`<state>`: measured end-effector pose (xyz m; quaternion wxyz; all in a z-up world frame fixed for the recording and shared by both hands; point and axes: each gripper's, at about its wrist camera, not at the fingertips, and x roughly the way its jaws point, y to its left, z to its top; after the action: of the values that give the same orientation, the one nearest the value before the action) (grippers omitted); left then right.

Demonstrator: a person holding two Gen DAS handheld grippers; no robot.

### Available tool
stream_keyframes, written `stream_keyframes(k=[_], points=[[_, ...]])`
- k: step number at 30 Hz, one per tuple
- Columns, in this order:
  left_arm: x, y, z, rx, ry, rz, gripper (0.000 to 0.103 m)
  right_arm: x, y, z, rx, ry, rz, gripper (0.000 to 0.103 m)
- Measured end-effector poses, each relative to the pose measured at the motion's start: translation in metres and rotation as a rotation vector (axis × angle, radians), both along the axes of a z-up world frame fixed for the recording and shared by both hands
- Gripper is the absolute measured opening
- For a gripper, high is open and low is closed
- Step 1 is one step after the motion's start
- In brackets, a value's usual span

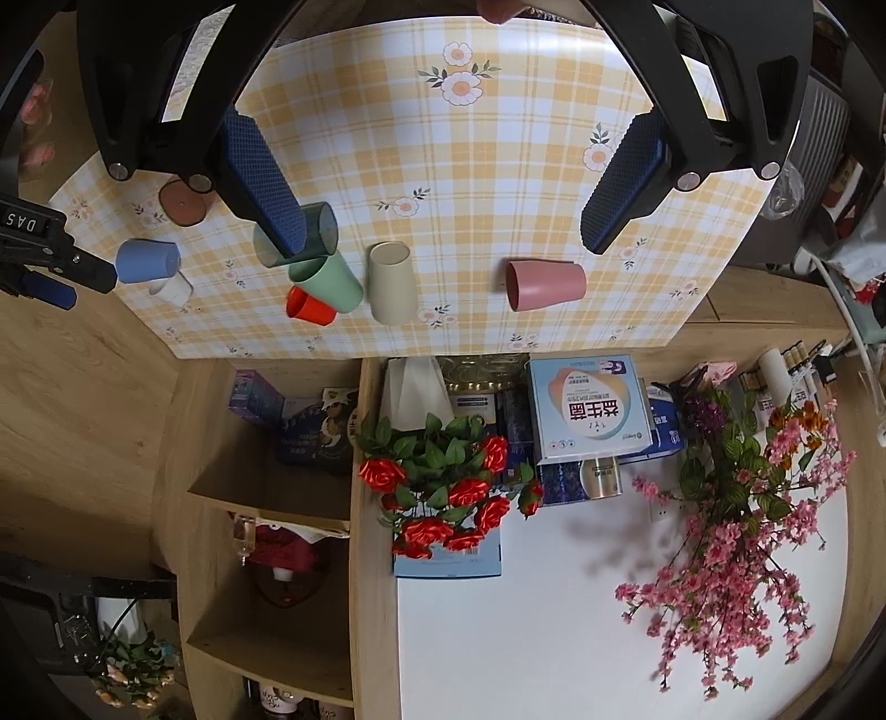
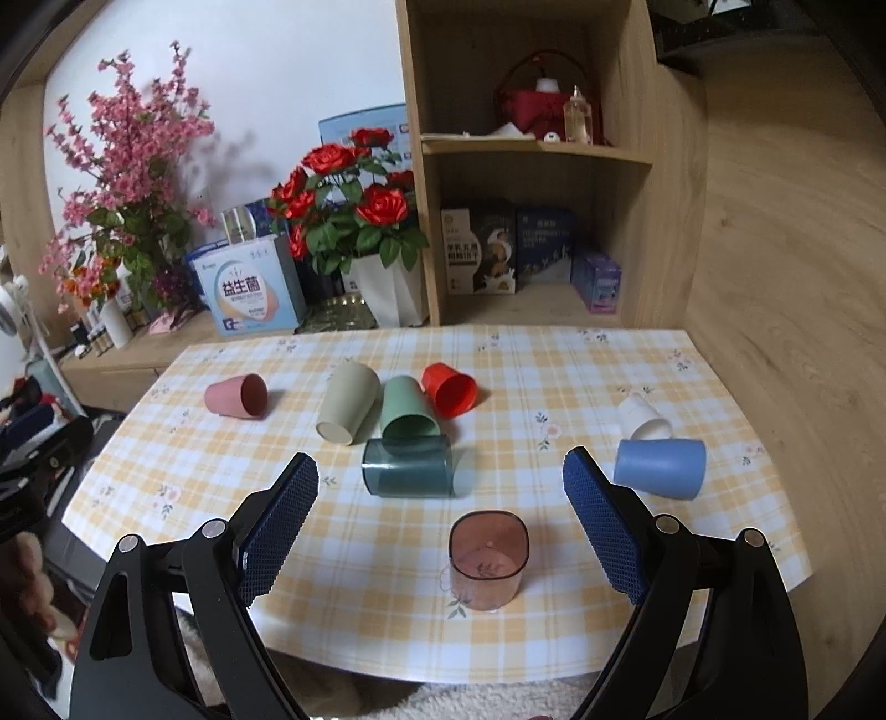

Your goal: Flip cup upside down

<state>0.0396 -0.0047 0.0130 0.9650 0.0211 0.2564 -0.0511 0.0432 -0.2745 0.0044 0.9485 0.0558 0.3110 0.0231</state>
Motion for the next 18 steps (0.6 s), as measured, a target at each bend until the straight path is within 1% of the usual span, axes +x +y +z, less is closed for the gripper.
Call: stream_keyframes(k=[9,18], points=[[-0.008,-0.003,0.014,-0.015,-0.024,-0.017,0.097,-0.013,-0.003,0.017,0.003,-0.034,-0.021,0.087],[-0.01,-0.007,0.019,-0.02,-0.03,-0.029,0.097,-0.016,-0.007,0.02,0.0,-0.04,-0.038,0.087]])
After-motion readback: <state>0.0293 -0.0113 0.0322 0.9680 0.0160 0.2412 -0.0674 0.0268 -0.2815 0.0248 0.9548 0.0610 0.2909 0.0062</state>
